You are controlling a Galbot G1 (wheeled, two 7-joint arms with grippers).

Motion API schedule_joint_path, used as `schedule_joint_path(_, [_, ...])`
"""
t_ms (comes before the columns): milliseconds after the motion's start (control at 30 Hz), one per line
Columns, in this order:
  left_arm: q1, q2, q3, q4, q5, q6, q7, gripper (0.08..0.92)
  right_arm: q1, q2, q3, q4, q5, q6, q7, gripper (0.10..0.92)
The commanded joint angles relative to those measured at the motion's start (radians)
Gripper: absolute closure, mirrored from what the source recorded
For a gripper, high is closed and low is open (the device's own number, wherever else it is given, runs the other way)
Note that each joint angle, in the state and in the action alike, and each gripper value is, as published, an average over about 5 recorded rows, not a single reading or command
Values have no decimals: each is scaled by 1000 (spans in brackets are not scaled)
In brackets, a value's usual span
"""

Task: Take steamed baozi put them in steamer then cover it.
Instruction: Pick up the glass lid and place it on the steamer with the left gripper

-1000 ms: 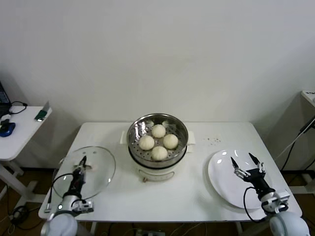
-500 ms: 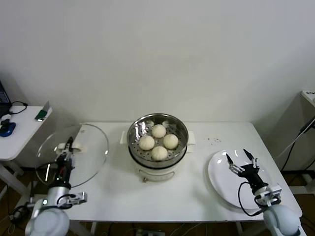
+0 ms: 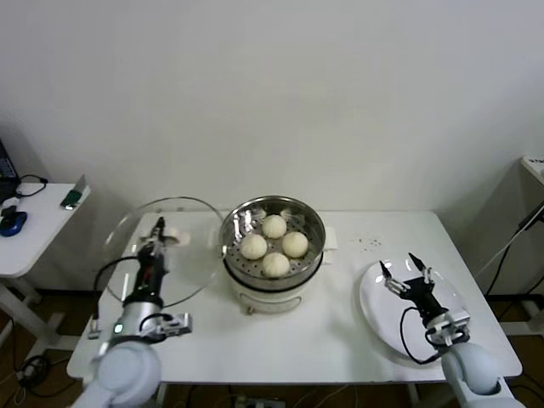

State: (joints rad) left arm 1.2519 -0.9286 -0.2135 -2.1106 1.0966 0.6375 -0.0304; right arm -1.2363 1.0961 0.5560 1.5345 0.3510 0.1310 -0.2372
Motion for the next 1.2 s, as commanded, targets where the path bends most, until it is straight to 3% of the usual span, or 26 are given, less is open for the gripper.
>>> schedule_joint_path(33, [-369,-138,387,84,149,148,277,852,37,9,-16,-45,-16,5,-2,203])
schedule_joint_path(600, [-471,-483,395,336,257,148,304,852,25,16,16,-71,-41,17,-5,203])
schedule_joint_path(900, [-486,-539,415,407,278,148,306,852,10,13,36,-75,-47,24,-13,203])
schedule_joint_path(1200, [-481,-540,416,441,311,147,330,852,14,12,40,-83,-49,27,-20,203])
